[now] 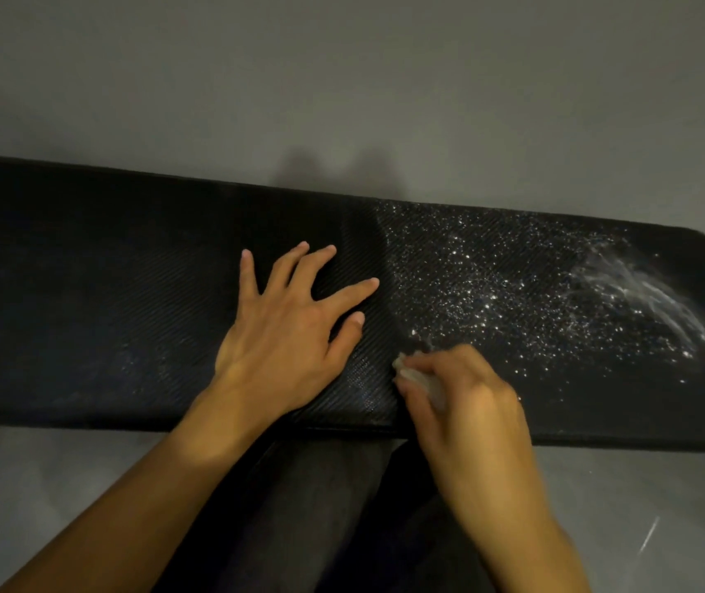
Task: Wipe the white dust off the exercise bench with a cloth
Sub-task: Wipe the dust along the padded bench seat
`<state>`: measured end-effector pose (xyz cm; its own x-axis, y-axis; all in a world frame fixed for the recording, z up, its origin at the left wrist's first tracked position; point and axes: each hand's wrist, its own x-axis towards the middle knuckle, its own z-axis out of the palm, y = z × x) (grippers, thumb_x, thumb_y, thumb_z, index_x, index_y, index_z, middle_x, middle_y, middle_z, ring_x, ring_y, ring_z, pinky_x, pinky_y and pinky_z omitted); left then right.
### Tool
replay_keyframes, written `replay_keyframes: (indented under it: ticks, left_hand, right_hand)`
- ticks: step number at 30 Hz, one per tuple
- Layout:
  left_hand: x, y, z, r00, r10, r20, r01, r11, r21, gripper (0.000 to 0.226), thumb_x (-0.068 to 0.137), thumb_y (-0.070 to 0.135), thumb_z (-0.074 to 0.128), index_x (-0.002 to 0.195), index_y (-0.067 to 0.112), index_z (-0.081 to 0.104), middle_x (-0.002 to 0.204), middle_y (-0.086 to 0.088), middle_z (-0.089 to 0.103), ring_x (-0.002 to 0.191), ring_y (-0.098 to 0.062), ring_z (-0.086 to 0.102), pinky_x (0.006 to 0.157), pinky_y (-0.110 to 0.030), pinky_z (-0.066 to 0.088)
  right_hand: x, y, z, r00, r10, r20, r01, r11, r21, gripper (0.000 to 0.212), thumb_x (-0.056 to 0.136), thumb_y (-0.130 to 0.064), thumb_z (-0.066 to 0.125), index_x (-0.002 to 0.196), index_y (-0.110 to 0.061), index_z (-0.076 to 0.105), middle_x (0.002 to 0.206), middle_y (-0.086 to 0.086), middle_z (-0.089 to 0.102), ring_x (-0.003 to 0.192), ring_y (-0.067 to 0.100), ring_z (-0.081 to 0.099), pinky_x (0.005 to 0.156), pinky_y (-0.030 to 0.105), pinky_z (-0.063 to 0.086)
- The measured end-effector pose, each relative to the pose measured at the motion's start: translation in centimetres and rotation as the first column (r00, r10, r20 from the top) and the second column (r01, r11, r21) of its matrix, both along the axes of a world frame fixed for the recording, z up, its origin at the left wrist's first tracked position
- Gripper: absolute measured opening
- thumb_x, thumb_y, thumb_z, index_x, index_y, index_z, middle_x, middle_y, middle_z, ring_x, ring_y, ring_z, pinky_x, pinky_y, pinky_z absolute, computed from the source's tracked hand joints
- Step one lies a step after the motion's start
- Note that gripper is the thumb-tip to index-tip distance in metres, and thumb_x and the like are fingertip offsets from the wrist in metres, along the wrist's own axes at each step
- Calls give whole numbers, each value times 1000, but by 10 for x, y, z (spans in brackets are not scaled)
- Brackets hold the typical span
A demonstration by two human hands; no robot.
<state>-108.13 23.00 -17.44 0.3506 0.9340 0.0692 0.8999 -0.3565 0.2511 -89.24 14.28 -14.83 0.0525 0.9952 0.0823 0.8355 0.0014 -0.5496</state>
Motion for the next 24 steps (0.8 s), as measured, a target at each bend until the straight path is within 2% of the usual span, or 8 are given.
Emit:
replay_keyframes:
  ticks: [3, 8, 11, 14, 19, 24]
  left_hand:
    - [1, 0, 0, 1000, 3, 12, -3, 1000, 7, 55, 100, 59, 23, 151, 51, 40, 165, -6, 31, 156, -30, 19, 120, -73, 9]
    - [-1, 0, -1, 1000, 0, 9, 0, 1000, 10, 55, 100, 60, 24, 152, 51, 39, 165, -6, 31, 156, -30, 20, 120, -73, 8]
    - [1, 0, 0, 1000, 5, 0, -5, 1000, 9, 54, 100, 60, 25, 151, 51, 40, 164, -7, 33, 155, -31, 21, 119, -74, 9]
    - [2, 0, 1, 1000, 10, -12, -10, 1000, 5, 54, 99, 60, 24, 151, 51, 40, 164, -7, 34, 155, -31, 22, 119, -75, 10]
    - [1, 0, 0, 1000, 6, -13, -5, 1000, 11, 54, 100, 60, 23, 151, 52, 38, 165, -6, 32, 156, -31, 21, 119, -74, 10]
    - [1, 0, -2, 1000, 11, -17, -11, 1000, 9, 55, 100, 60, 21, 152, 52, 37, 166, -6, 31, 156, -31, 20, 120, -74, 10]
  right_hand:
    - [12, -16, 3, 1000, 2, -19, -3, 999, -43, 14, 90, -35, 68, 104, -34, 68, 100, -16, 60, 82, 10, 67, 69, 41, 59]
    - [9, 19, 4, 995, -52, 80, 51, 999, 18, 17, 94, -34, 64, 110, -29, 69, 103, -9, 59, 86, 18, 66, 72, 42, 56]
    - [11, 9, 3, 999, 3, 35, -2, 999, -32, 15, 94, -36, 64, 109, -33, 67, 104, -15, 59, 87, 14, 67, 72, 41, 57]
    - [18, -7, 6, 1000, -18, 9, 19, 998, -60, 14, 91, -37, 68, 105, -35, 68, 101, -17, 60, 85, 10, 66, 71, 39, 57]
    - [4, 32, 2, 996, -57, 64, 55, 998, 35, 16, 96, -35, 62, 109, -29, 69, 106, -8, 60, 86, 21, 67, 72, 43, 56]
    - [8, 1, 4, 999, 24, -27, -25, 999, -34, 15, 93, -36, 66, 108, -35, 67, 103, -17, 61, 89, 8, 67, 76, 39, 57]
